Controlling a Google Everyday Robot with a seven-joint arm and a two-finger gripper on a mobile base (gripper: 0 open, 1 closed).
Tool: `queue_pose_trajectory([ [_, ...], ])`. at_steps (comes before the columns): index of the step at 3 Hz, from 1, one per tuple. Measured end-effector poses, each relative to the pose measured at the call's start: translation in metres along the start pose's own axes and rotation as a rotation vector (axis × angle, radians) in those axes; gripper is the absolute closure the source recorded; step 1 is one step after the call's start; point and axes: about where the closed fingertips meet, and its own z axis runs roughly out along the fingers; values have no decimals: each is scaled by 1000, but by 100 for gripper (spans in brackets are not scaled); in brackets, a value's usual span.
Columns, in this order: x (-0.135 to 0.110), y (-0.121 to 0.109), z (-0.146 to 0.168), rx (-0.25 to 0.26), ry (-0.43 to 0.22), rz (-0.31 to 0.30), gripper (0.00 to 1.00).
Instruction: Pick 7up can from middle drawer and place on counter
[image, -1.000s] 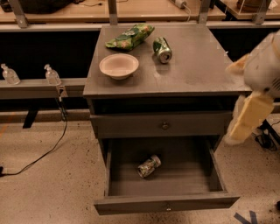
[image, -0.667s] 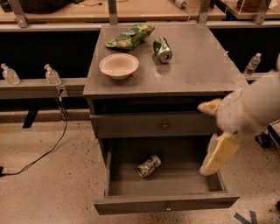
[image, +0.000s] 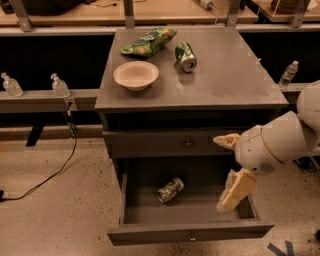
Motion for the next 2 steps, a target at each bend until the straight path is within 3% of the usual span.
queue_pose_trajectory([
  [1, 10, 1, 41, -20, -143, 25, 0],
  [2, 20, -17, 94, 48, -350, 17, 0],
])
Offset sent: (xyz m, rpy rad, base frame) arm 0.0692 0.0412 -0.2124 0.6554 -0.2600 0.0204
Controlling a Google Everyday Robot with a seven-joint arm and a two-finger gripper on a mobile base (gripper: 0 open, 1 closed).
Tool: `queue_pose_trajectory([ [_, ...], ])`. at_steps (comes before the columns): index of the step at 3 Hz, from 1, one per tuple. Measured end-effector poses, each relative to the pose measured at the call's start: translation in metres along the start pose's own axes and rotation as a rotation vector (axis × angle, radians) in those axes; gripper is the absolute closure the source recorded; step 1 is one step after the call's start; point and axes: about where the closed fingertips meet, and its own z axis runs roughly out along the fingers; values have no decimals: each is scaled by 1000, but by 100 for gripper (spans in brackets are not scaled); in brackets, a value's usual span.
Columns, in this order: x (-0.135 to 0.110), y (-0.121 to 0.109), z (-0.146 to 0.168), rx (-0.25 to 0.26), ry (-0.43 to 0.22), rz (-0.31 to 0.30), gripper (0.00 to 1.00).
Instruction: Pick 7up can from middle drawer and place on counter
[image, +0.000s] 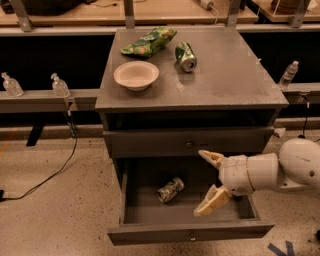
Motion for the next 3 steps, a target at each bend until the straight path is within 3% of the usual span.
queue_pose_trajectory([
  [1, 35, -15, 33, 23, -147, -48, 0],
  [2, 65, -12, 58, -43, -188, -79, 0],
  [3, 101, -9, 72, -72, -198, -31, 0],
])
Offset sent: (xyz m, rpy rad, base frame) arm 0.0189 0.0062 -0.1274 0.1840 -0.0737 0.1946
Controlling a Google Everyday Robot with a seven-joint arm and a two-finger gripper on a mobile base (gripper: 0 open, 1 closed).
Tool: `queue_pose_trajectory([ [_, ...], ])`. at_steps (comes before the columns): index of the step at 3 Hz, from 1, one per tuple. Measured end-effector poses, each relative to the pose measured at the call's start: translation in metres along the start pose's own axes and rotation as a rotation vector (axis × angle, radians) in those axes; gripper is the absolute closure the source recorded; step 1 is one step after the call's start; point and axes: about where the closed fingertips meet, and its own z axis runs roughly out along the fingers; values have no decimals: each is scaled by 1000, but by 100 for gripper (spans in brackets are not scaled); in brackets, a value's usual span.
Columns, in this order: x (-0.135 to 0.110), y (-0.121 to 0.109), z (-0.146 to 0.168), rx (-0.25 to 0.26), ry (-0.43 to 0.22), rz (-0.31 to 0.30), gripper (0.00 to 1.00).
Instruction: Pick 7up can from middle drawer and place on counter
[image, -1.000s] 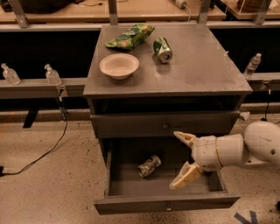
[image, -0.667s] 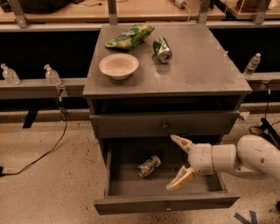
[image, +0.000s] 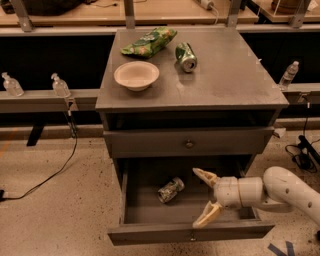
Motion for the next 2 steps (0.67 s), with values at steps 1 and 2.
queue_pose_trajectory([
  [1, 31, -2, 8, 37, 45, 83, 0],
  [2, 30, -2, 9, 34, 46, 83, 0],
])
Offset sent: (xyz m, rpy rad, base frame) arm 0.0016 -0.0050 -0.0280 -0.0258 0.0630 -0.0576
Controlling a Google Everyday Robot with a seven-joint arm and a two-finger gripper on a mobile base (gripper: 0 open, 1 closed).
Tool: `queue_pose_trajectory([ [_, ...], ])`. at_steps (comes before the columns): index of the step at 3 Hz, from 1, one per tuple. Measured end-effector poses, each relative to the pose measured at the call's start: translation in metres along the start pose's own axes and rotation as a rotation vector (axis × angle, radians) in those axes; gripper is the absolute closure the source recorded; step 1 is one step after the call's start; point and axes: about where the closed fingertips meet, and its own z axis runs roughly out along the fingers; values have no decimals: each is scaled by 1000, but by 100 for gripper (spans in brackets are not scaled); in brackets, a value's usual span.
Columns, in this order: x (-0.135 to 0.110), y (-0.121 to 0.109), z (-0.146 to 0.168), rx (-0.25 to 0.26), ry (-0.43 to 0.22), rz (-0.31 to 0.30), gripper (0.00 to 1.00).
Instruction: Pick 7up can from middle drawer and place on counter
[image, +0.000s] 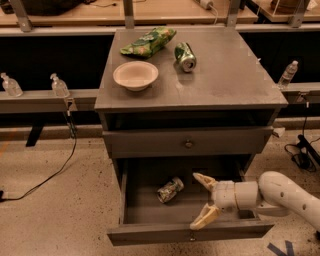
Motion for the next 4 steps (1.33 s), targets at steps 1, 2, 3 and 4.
queue_pose_trajectory([
  [1, 11, -17, 16, 24, -19, -29, 0],
  [2, 35, -65, 52, 55, -44, -62, 0],
  [3, 48, -98, 74, 92, 2, -77, 0],
  [4, 74, -122, 94, 100, 28, -47, 0],
])
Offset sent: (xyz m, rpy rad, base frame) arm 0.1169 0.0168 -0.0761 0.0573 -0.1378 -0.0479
